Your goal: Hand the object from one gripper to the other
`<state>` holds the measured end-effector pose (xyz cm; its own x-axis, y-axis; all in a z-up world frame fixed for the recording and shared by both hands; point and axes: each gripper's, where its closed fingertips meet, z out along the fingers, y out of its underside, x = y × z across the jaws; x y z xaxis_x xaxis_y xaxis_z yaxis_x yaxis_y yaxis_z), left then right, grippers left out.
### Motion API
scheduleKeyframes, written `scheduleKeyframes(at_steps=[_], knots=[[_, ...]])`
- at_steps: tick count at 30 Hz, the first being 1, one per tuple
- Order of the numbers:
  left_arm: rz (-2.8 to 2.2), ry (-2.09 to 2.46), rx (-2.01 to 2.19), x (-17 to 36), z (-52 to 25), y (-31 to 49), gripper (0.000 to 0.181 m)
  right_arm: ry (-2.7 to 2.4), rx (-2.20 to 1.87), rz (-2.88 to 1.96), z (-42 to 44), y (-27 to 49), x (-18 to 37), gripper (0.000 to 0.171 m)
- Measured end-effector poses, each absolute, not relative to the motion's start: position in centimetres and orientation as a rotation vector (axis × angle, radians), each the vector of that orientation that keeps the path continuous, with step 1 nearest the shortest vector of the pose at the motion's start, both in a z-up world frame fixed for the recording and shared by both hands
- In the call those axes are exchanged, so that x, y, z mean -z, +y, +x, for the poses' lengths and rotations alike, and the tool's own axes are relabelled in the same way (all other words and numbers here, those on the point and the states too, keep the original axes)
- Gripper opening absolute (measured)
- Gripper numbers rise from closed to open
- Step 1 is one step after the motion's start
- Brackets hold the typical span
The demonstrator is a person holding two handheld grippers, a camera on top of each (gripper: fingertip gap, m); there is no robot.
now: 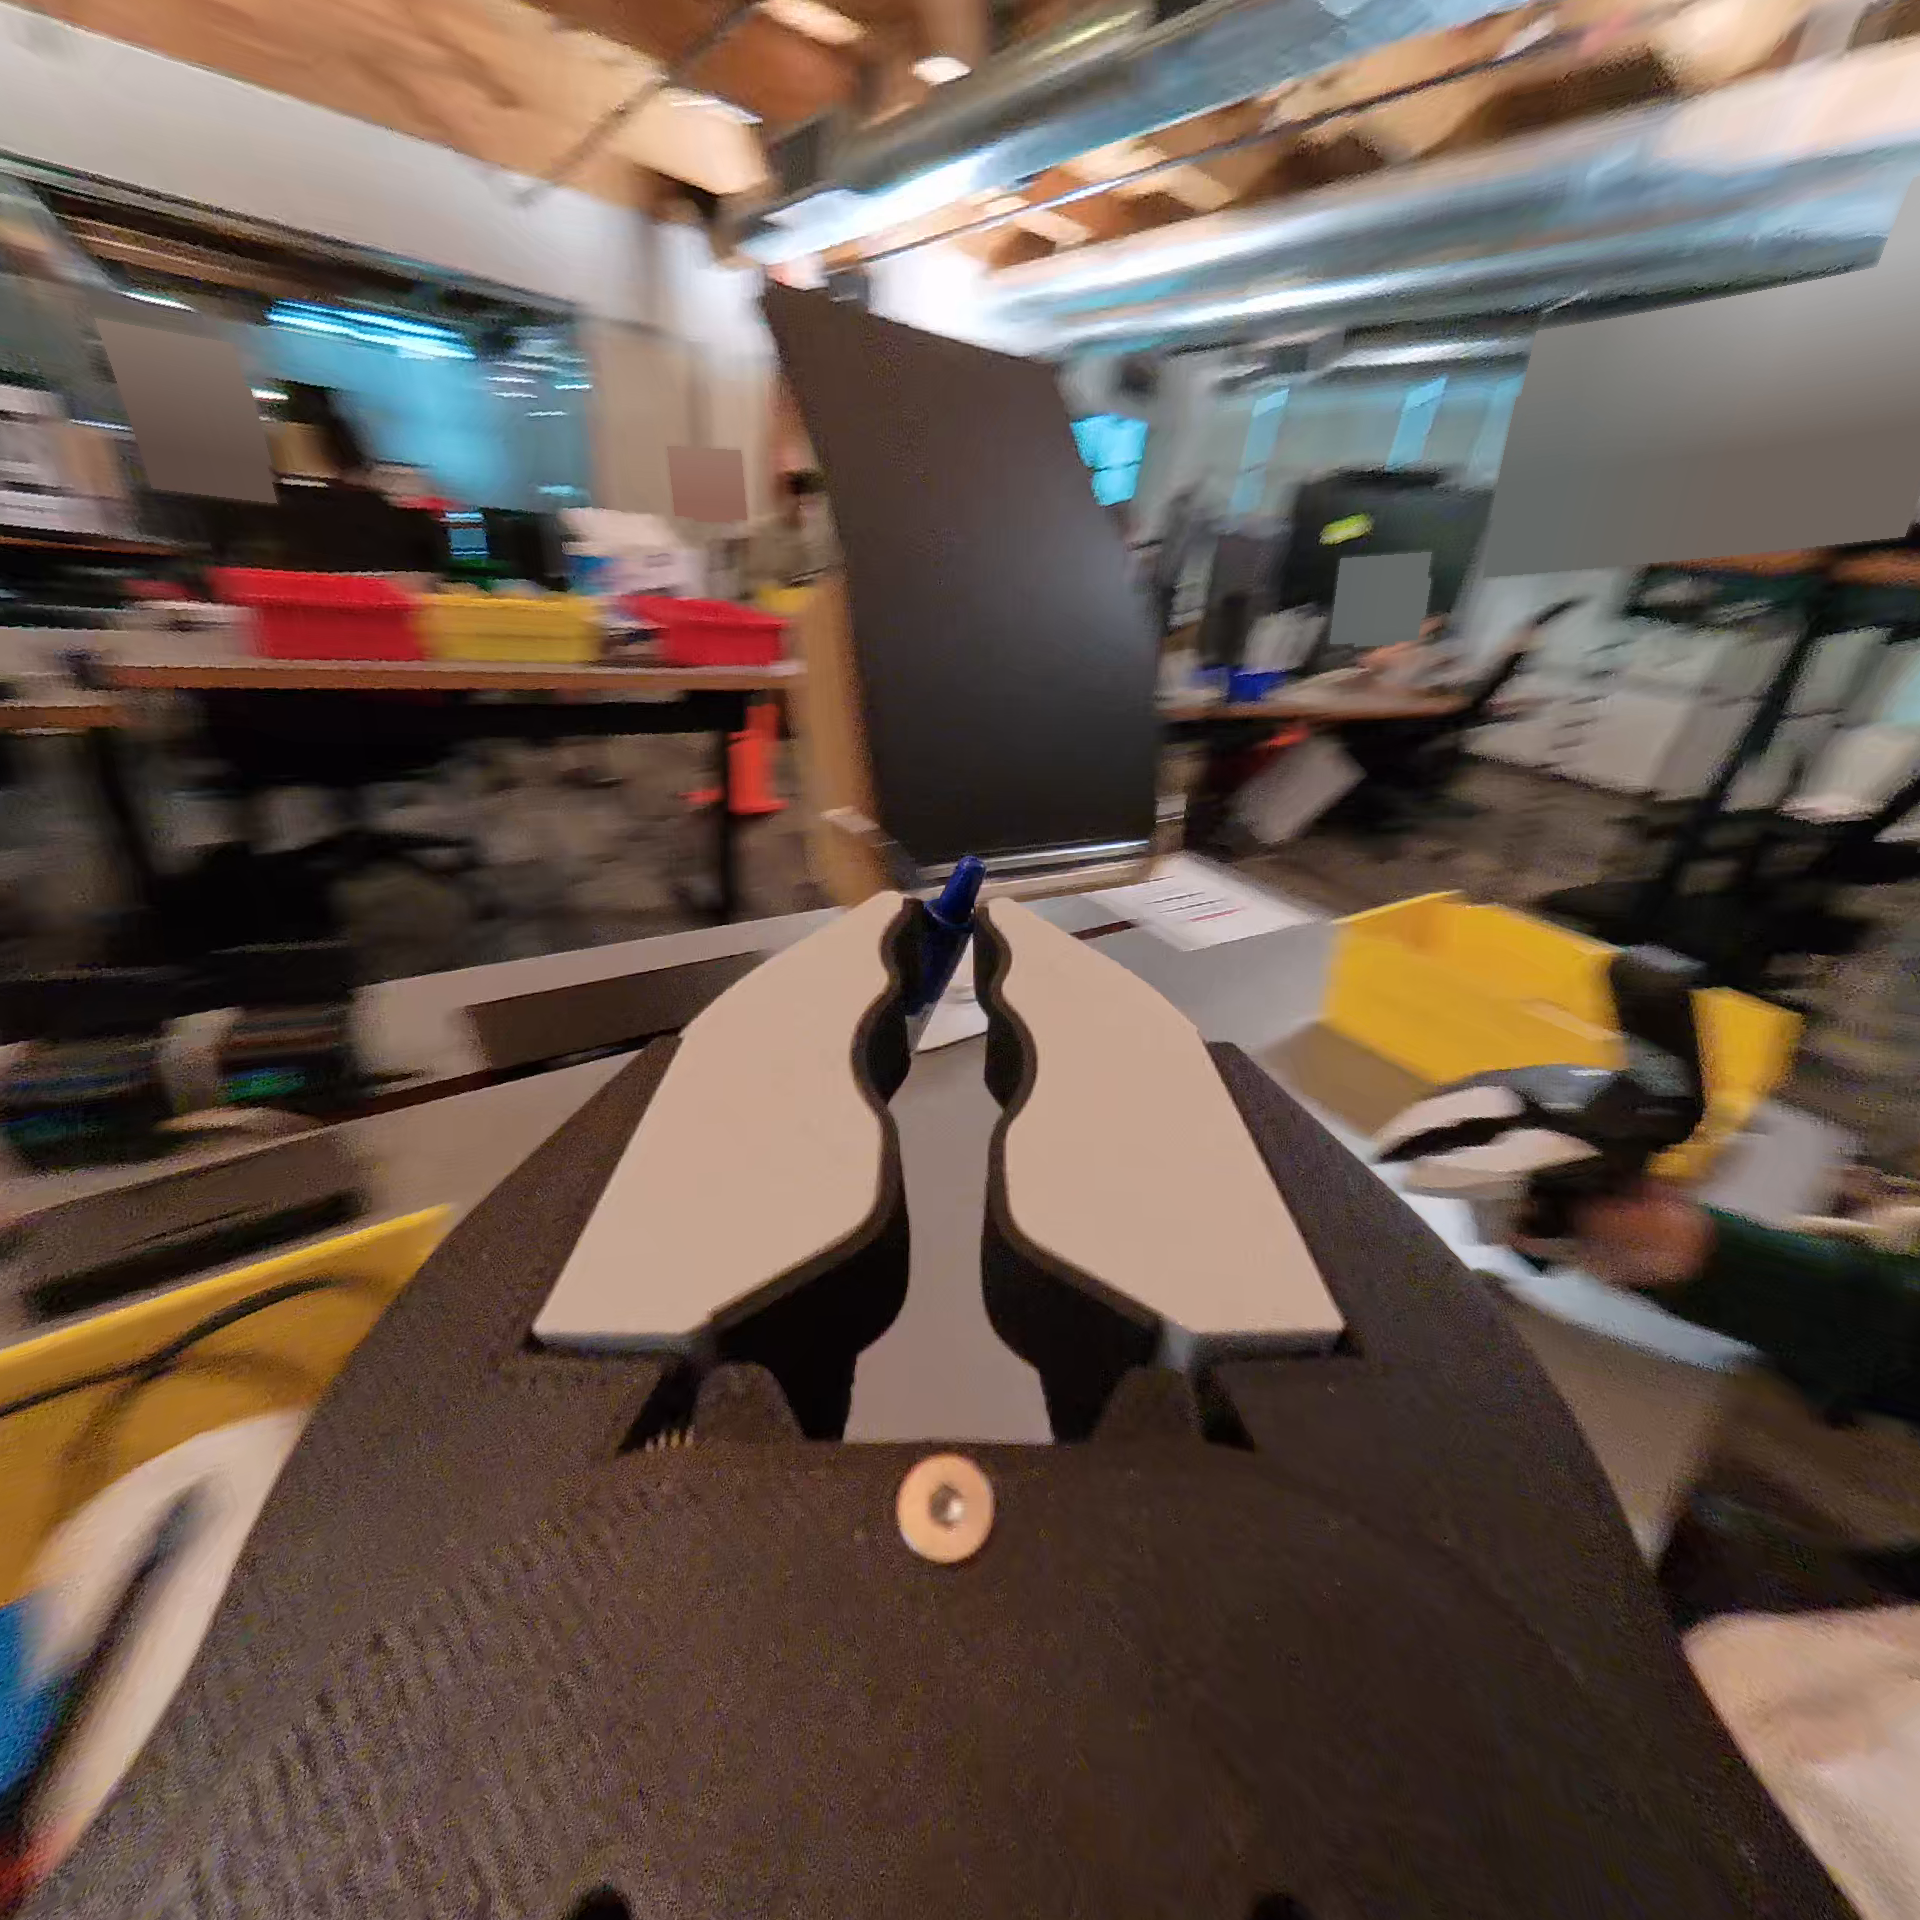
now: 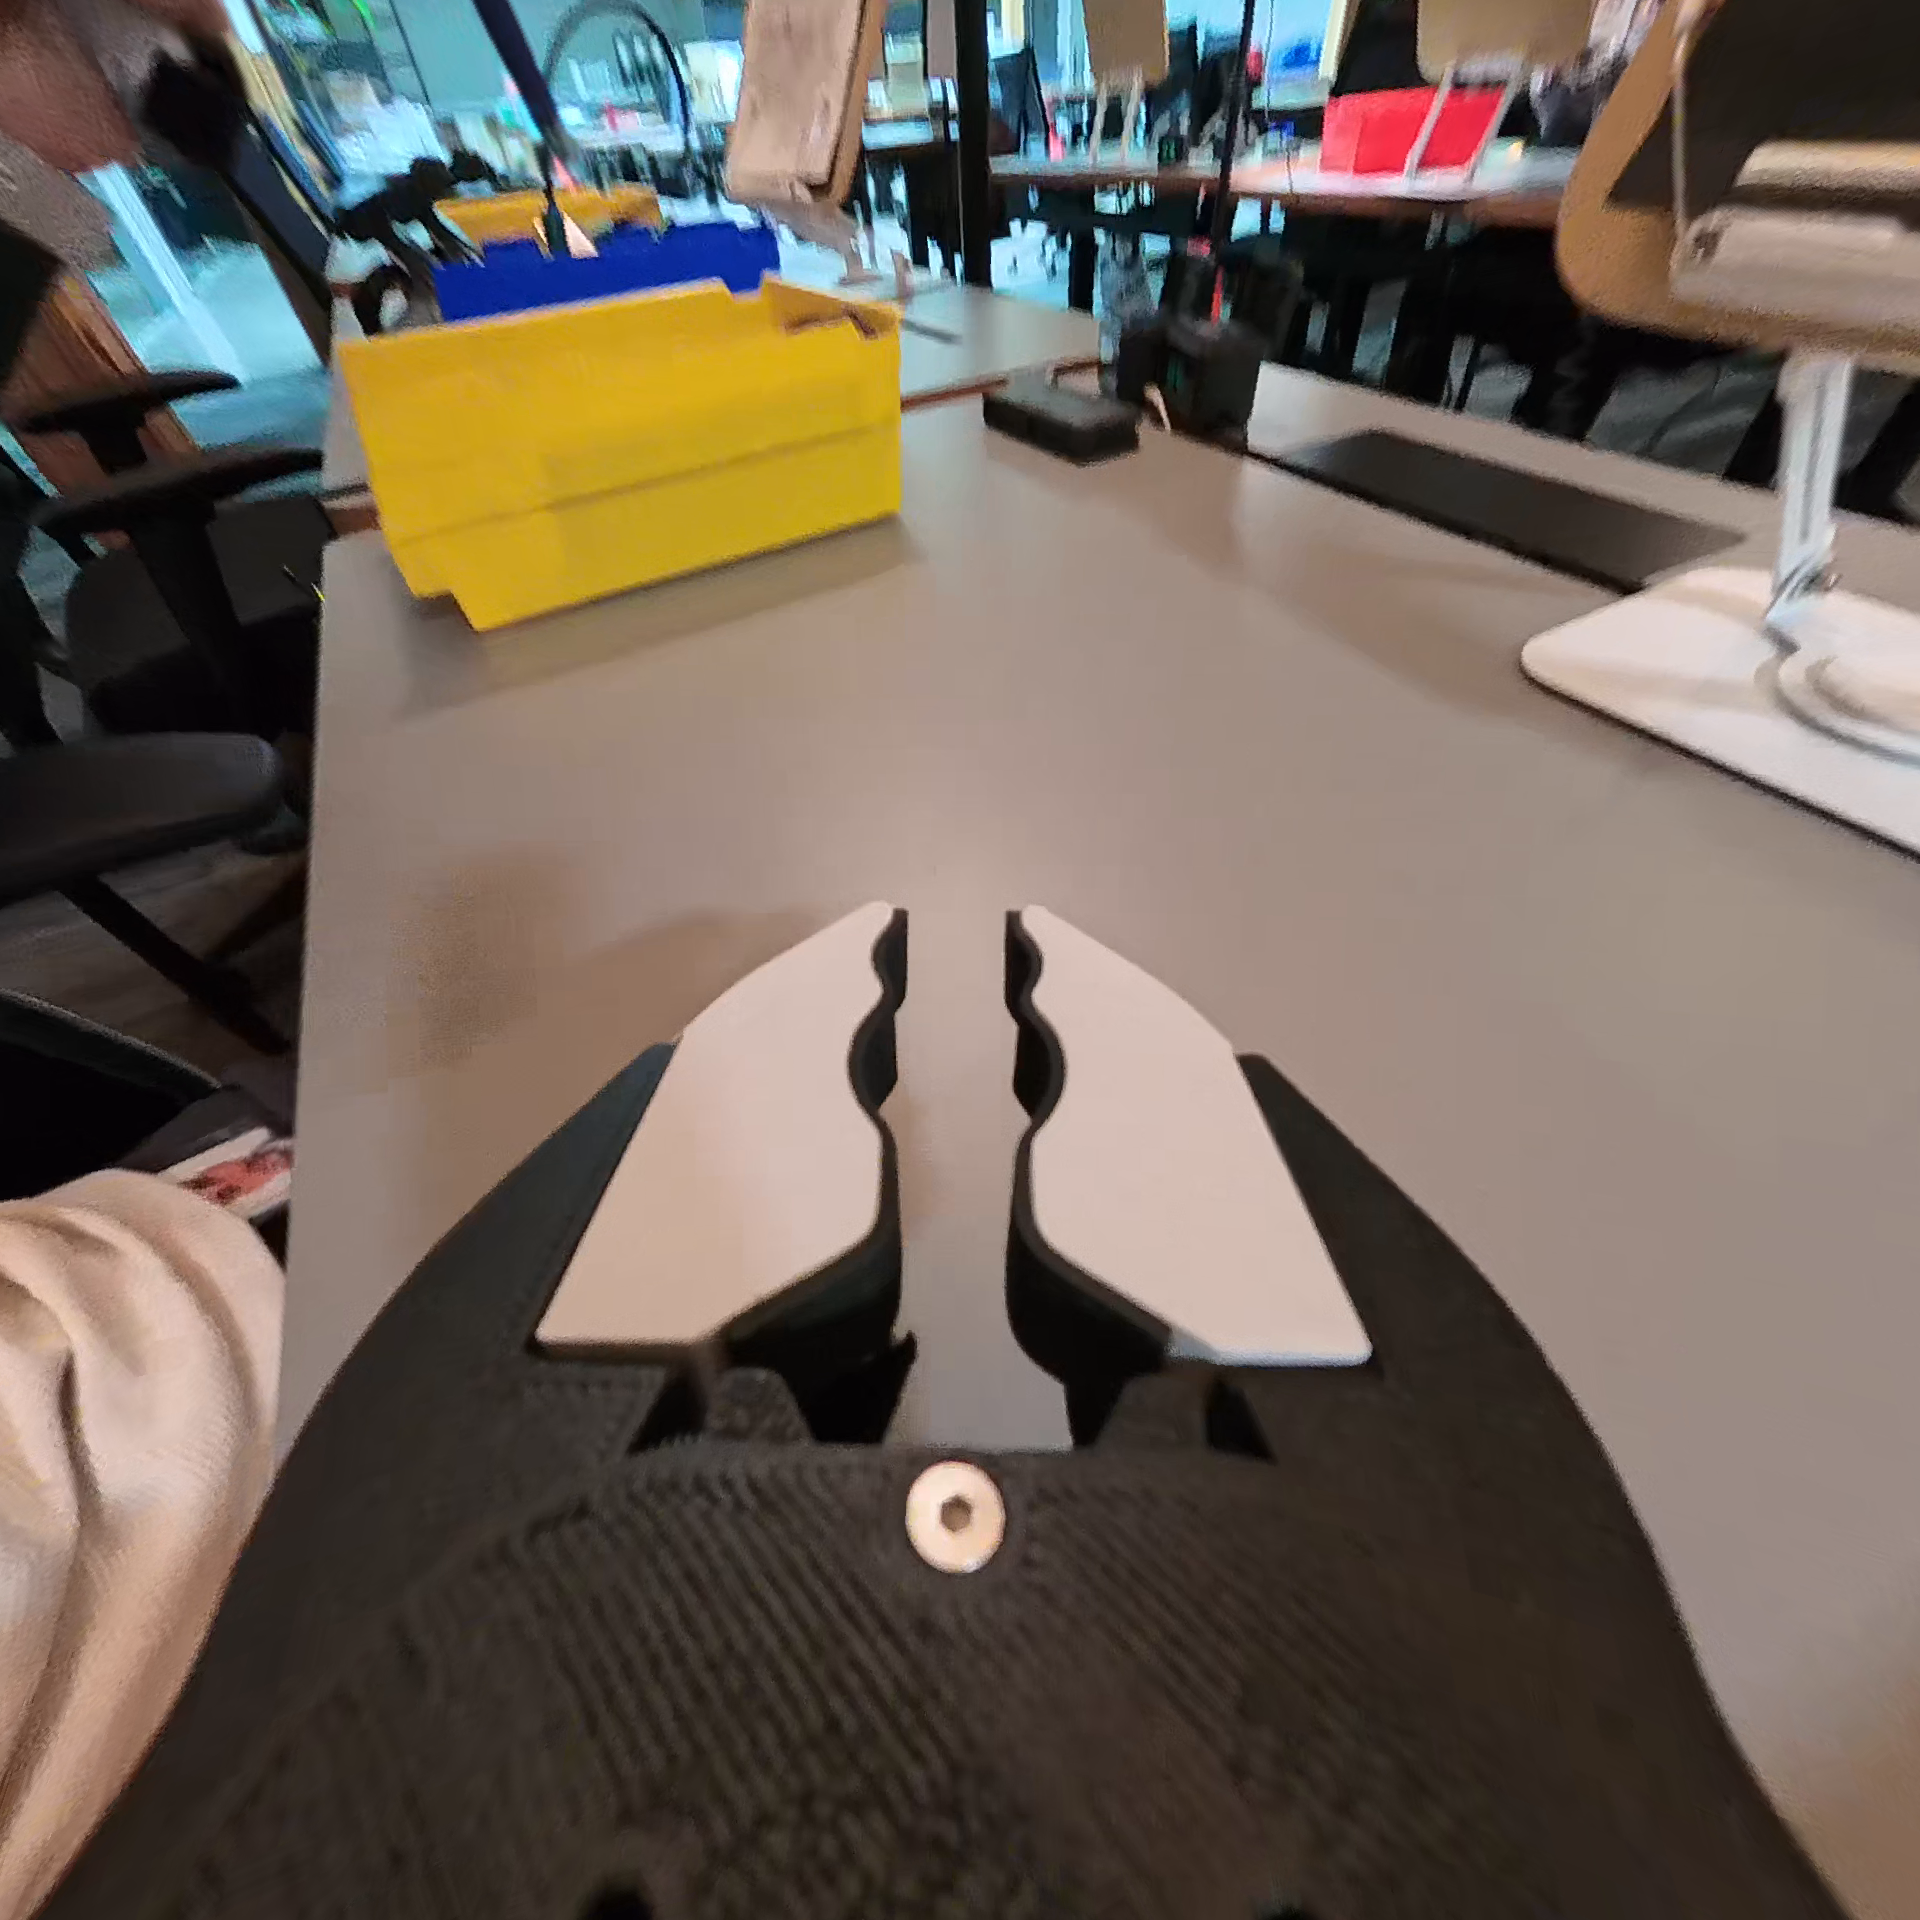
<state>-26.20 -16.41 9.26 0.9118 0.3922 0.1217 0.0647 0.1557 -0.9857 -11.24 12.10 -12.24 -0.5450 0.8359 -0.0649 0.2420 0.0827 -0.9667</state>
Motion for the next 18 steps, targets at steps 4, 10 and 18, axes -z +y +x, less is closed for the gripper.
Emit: scheduleKeyframes(at_steps=[4,10,18], knots=[[-1.357,-0.221,0.154,-8.4,-22.0,-9.1,0.008,-1.791,-1.567,-0.966,-10.5,11.5,10.3,0.021],[-1.236,-0.164,0.740,-4.2,-16.9,-0.7,0.006,-1.814,-1.601,-0.852,-9.6,8.9,9.2,0.031],[-1.263,-0.134,0.982,0.0,-11.7,4.5,0.006,-1.903,-1.631,-0.833,-9.4,5.5,10.2,0.035]])
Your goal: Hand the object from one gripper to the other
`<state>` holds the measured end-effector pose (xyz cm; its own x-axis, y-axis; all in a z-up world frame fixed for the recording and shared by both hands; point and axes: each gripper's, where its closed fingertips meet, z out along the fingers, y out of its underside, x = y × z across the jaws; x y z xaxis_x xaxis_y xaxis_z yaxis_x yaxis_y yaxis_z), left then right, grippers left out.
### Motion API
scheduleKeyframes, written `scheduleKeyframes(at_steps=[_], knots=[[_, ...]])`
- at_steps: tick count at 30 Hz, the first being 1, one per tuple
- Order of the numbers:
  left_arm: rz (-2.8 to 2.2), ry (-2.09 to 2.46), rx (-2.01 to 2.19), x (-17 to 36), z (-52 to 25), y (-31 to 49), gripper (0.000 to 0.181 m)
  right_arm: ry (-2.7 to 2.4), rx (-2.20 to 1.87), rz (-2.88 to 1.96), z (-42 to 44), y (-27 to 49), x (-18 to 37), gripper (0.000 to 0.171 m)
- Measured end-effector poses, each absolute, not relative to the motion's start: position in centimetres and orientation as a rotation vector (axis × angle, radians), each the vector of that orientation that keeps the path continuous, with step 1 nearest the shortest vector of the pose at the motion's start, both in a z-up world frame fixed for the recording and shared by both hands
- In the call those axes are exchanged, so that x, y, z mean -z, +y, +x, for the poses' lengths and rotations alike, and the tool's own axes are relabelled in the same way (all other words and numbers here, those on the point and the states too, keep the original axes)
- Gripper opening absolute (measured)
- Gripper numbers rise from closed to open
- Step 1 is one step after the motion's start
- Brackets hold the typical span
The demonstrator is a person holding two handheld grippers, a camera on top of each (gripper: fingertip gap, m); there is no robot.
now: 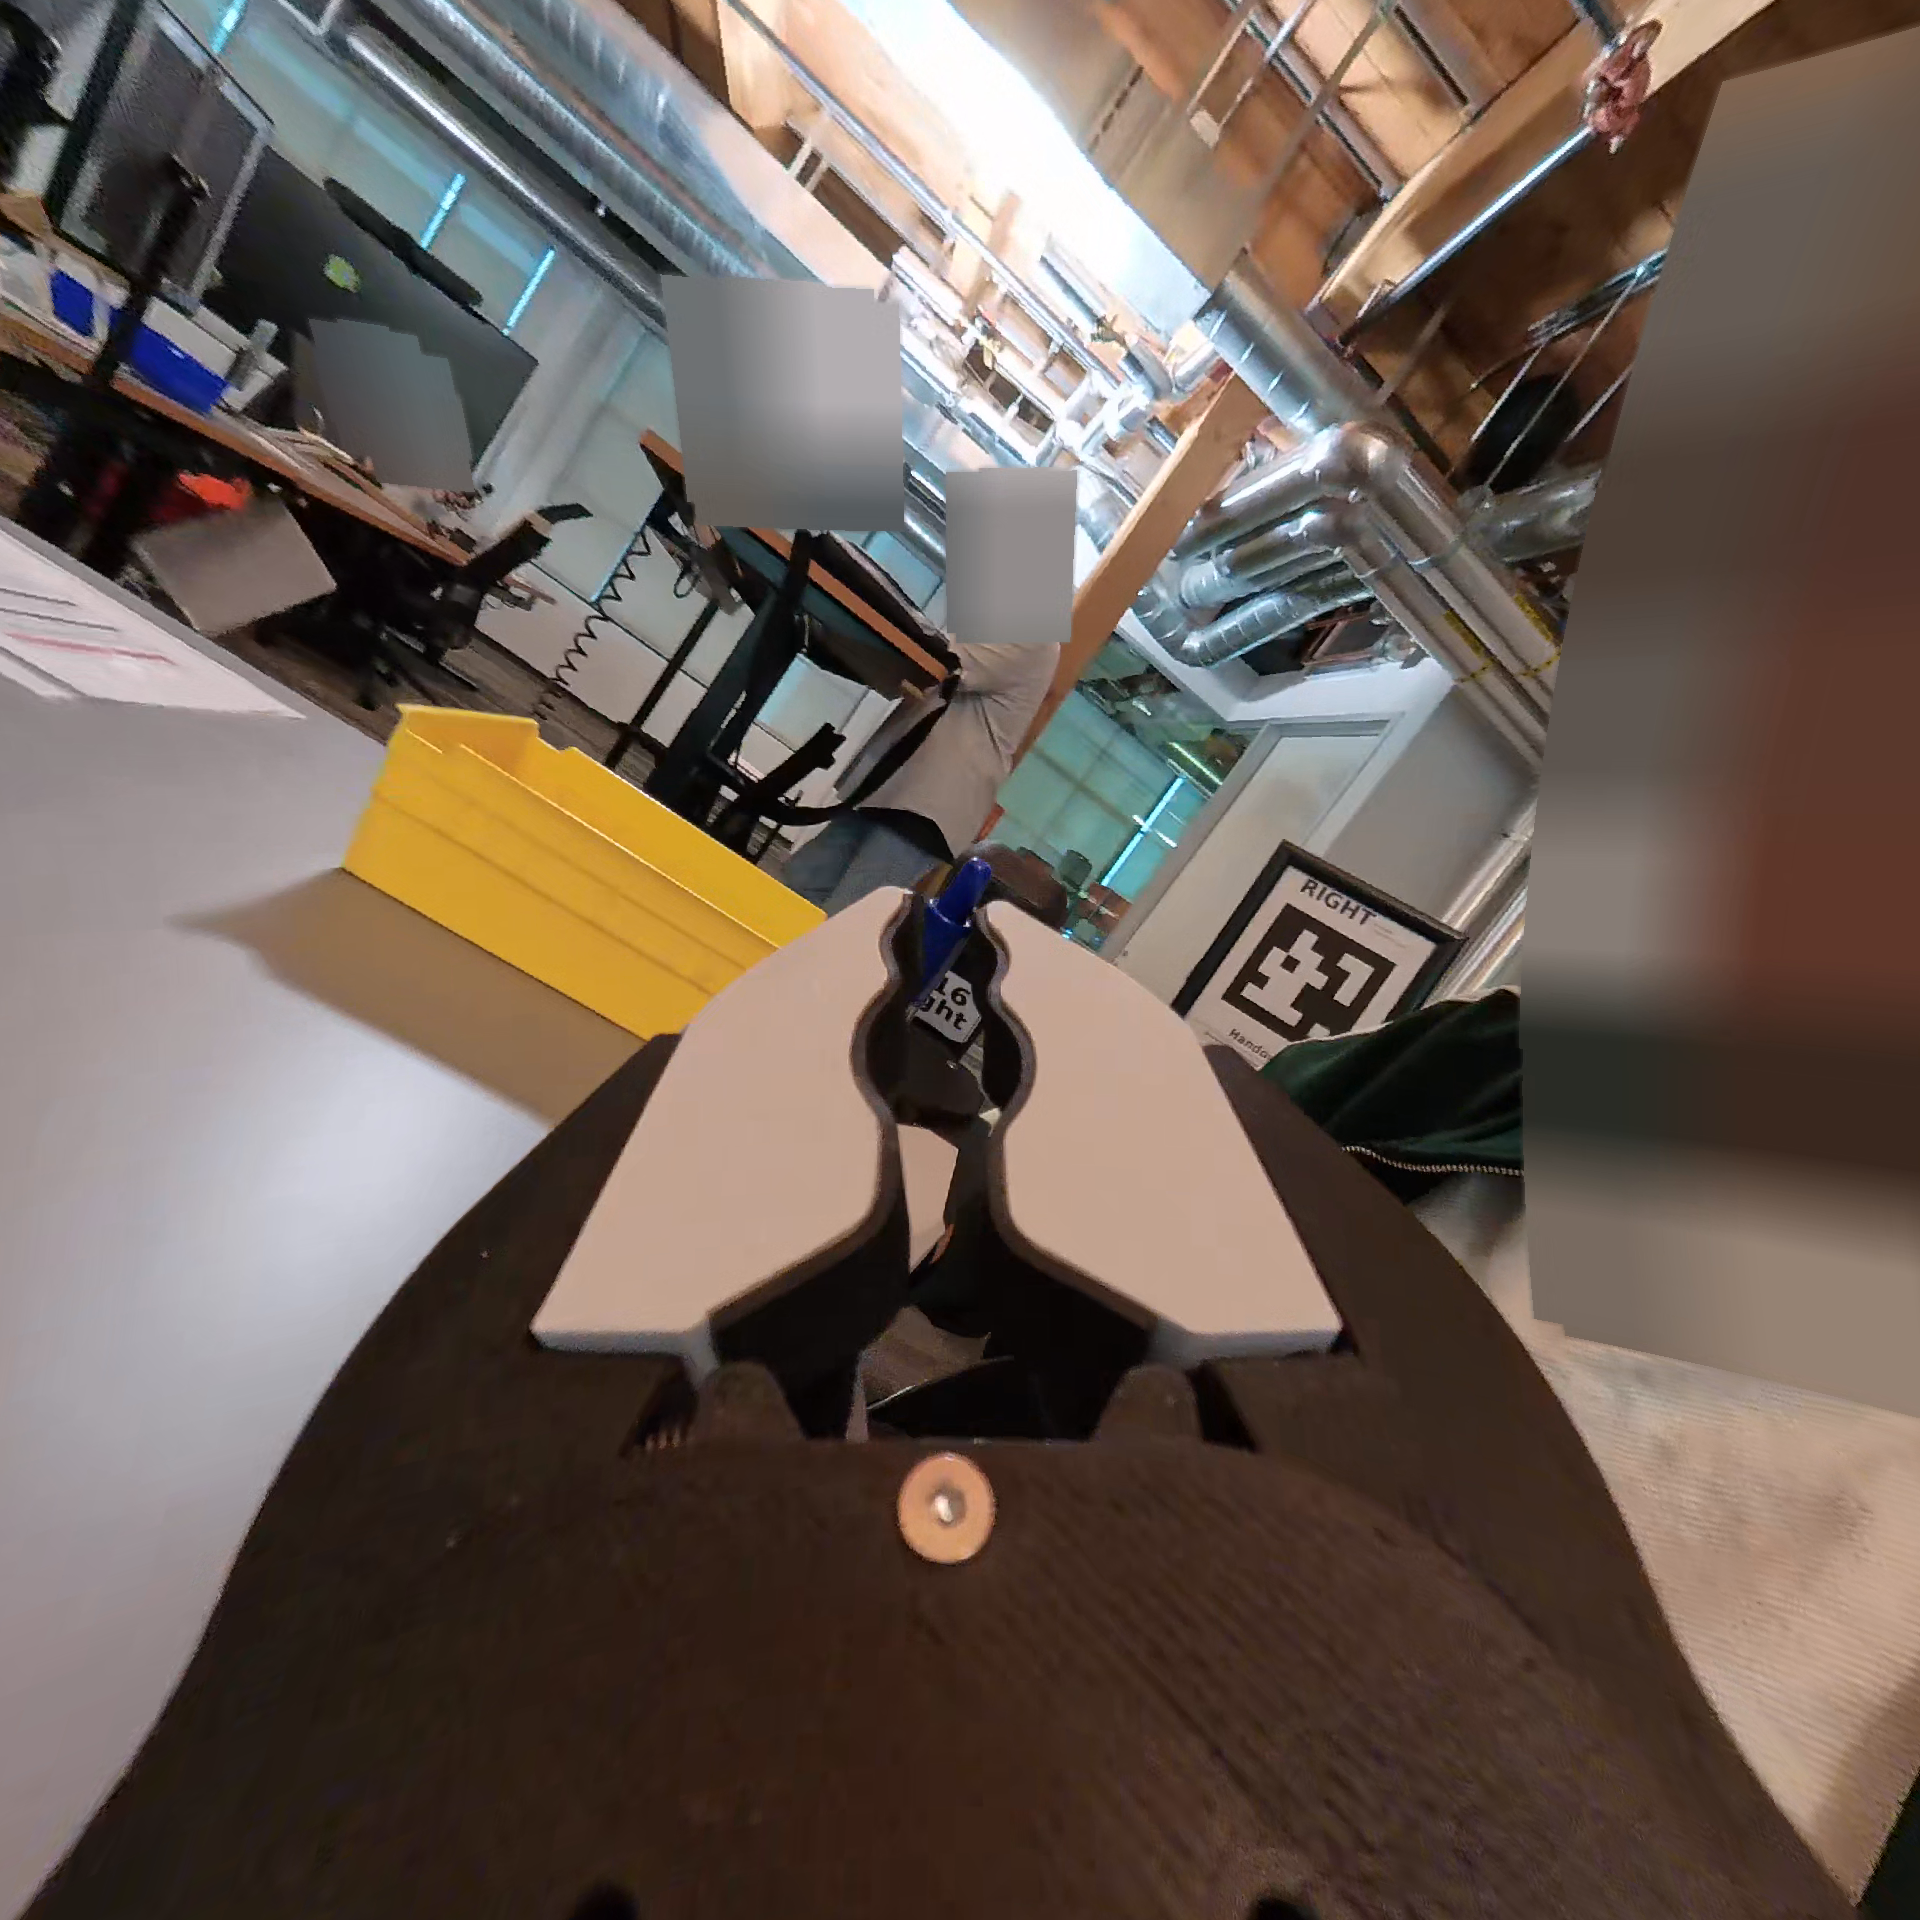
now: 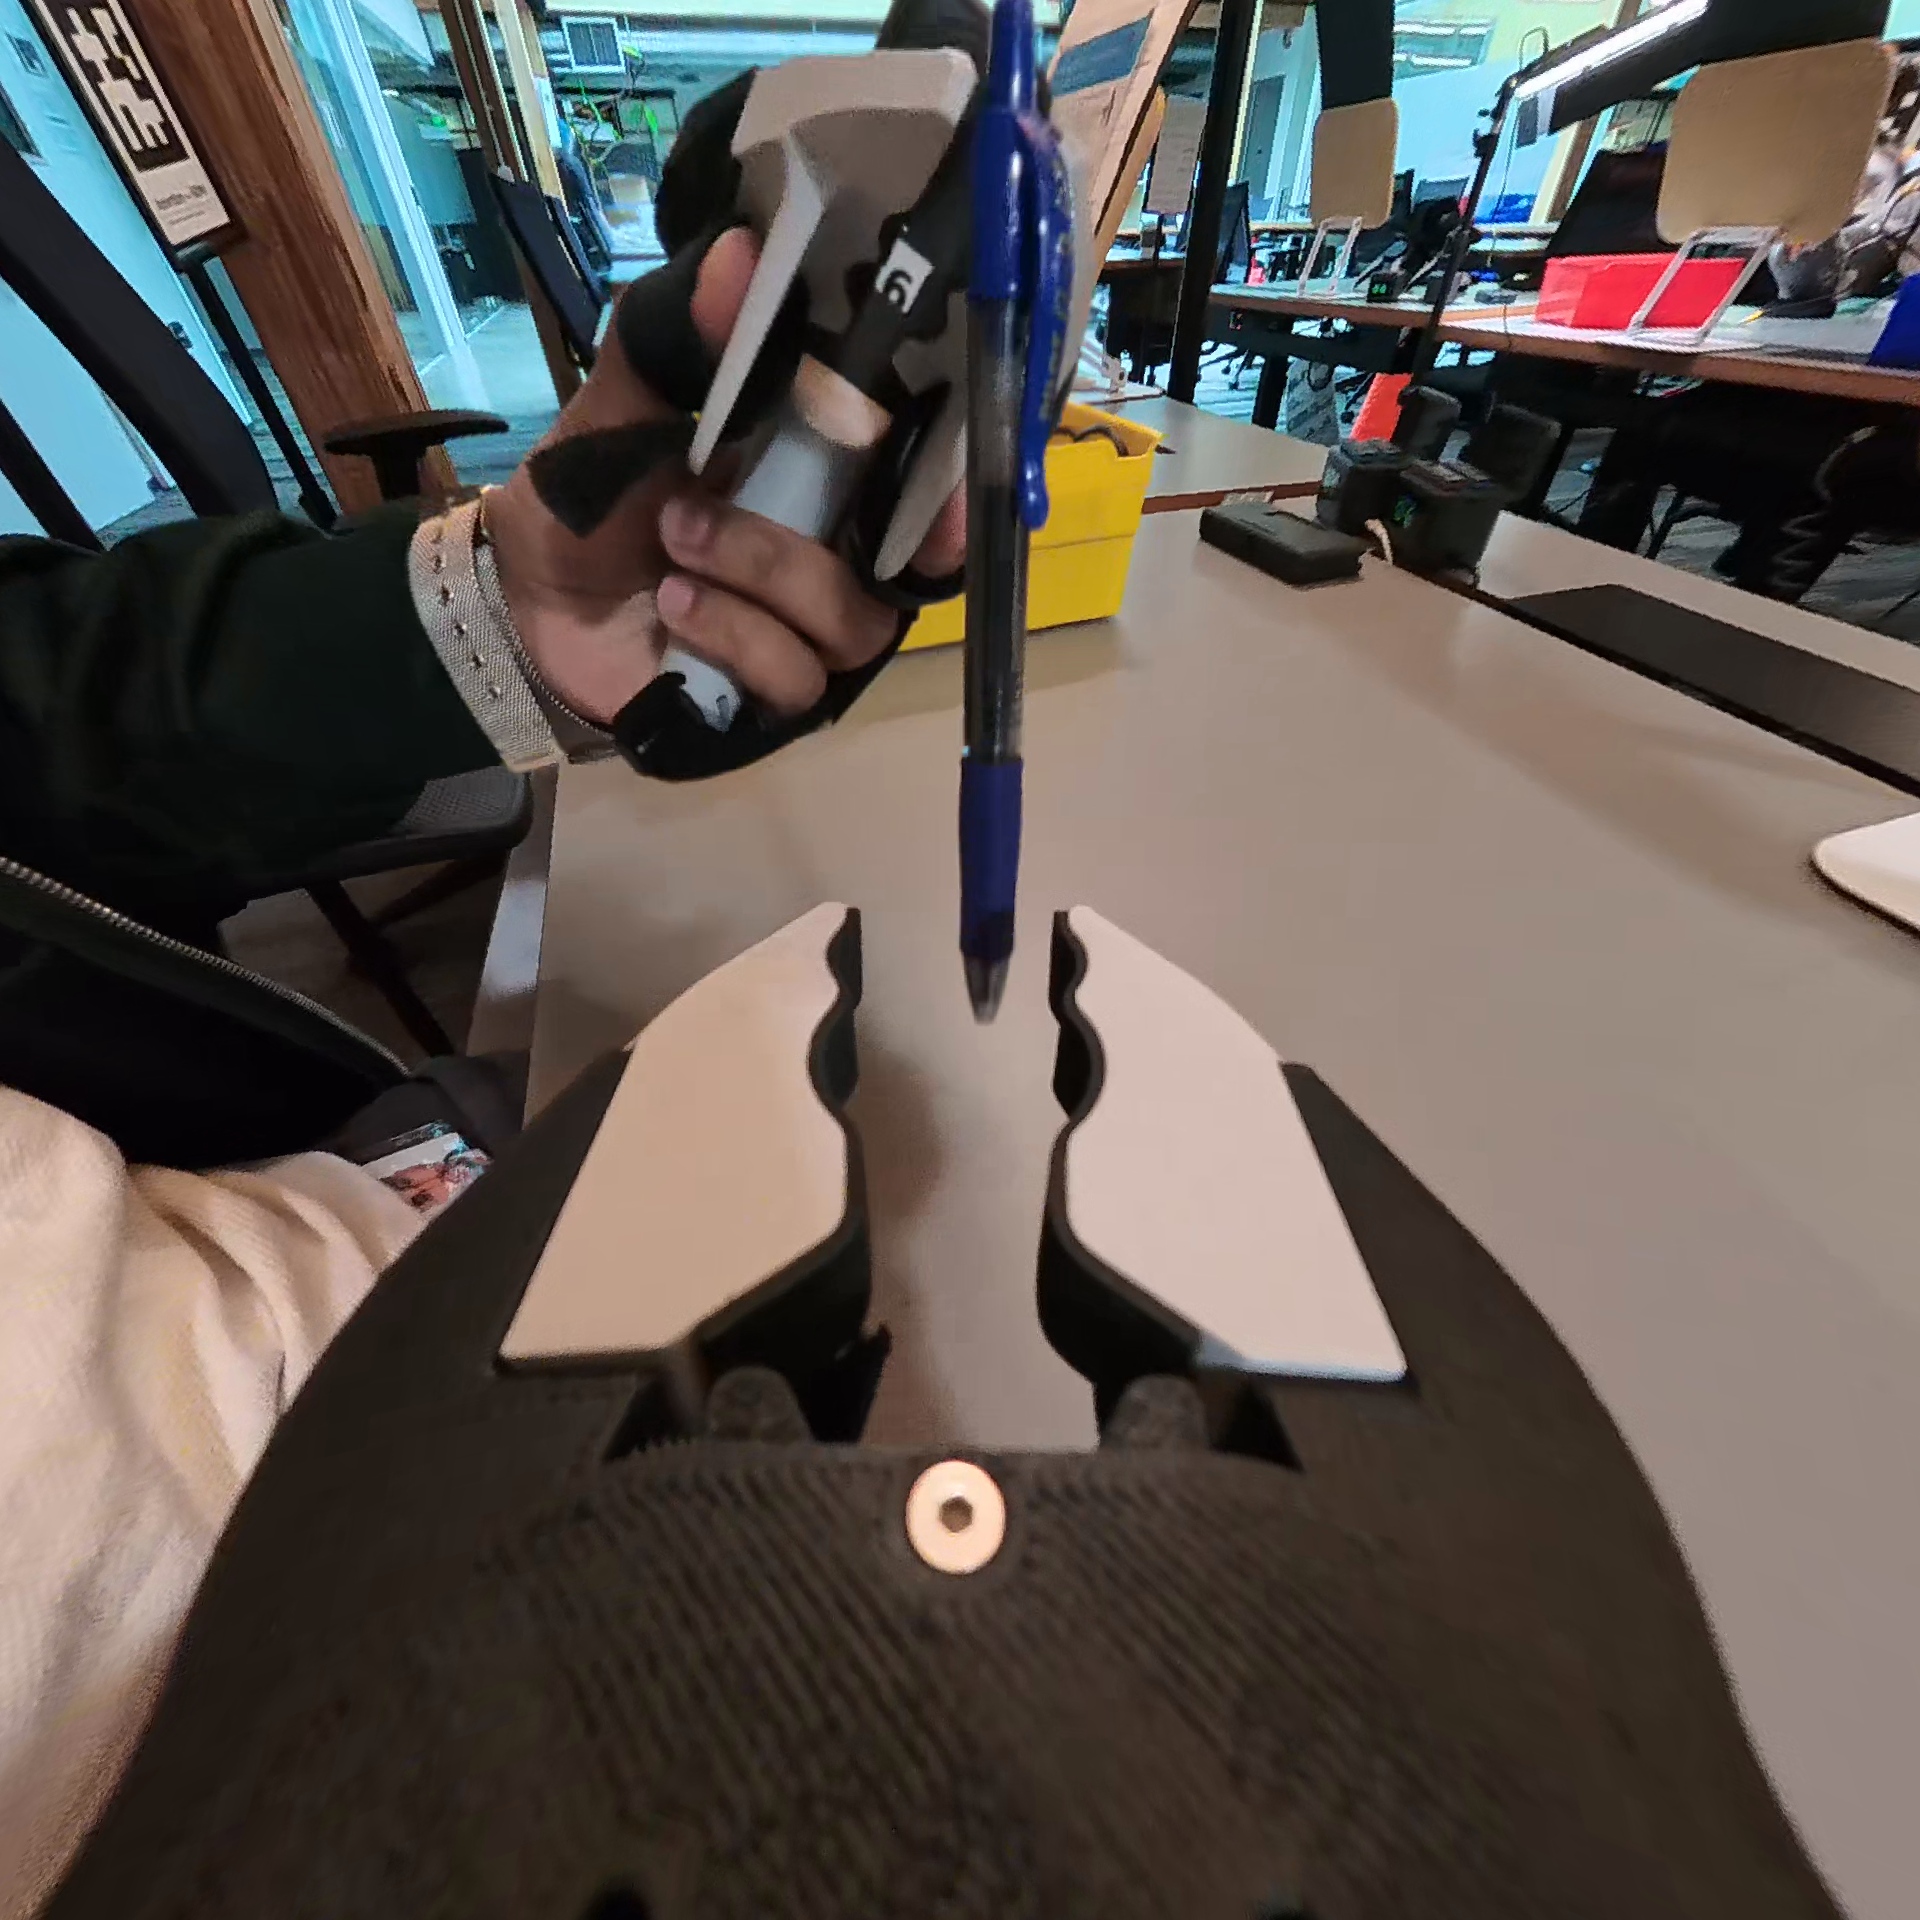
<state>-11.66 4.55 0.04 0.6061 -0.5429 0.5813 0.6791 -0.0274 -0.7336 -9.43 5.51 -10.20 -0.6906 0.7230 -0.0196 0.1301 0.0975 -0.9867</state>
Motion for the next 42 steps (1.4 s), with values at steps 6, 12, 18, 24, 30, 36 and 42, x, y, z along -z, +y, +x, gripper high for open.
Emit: scheduleKeyframes(at_steps=[6,12,18,24,30,36,42], knots=[[-1.199,-0.137,1.047,0.4,-10.3,5.4,0.007,-1.925,-1.588,-0.848,-9.7,5.3,10.9,0.012],[-1.174,-0.131,0.966,-0.2,-10.4,5.4,0.019,-1.887,-1.716,-0.872,-9.4,5.3,9.9,0.011],[-1.272,-0.123,0.856,1.6,-9.8,6.4,0.037,-1.687,-2.018,-0.930,-9.1,7.2,7.2,0.011],[-1.358,-0.121,0.800,3.8,-8.9,7.6,0.030,-1.616,-2.045,-0.965,-9.3,8.9,6.9,0.011],[-1.405,-0.077,0.550,3.0,-9.6,7.2,0.022,-1.692,-1.910,-1.009,-9.9,7.9,8.4,0.011],[-1.472,-0.021,0.367,2.6,-9.6,7.3,0.025,-1.731,-1.788,-1.011,-10.2,5.9,9.3,0.011],[-1.451,-0.010,0.329,1.9,-9.6,7.0,0.020,-1.769,-1.750,-0.970,-9.9,4.4,9.5,0.011]])
